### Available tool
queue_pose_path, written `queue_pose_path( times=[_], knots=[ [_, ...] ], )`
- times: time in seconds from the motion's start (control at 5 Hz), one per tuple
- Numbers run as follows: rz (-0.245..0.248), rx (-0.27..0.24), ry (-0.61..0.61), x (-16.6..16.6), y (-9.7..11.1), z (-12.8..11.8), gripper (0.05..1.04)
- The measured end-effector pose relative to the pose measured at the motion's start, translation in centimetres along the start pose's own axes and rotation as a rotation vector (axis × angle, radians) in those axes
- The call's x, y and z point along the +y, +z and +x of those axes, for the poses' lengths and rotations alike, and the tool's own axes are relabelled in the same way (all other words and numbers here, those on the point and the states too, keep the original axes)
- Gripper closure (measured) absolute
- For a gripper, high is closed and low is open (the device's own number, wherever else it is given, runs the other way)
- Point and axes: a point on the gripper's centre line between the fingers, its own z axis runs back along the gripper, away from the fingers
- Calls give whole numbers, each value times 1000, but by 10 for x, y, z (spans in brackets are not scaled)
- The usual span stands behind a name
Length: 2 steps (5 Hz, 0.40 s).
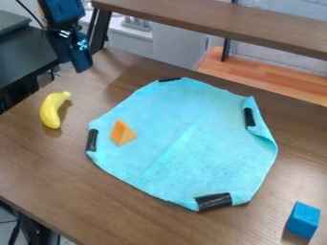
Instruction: Fold the cloth from left to right
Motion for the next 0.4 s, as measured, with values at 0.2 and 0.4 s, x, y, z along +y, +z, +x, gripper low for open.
queue_pose_path(
  times=[0.2,0.4],
  knots=[
    [-32,26,24,1,-15,-3,84],
    [-84,44,93,-26,-32,18,84]
  ],
)
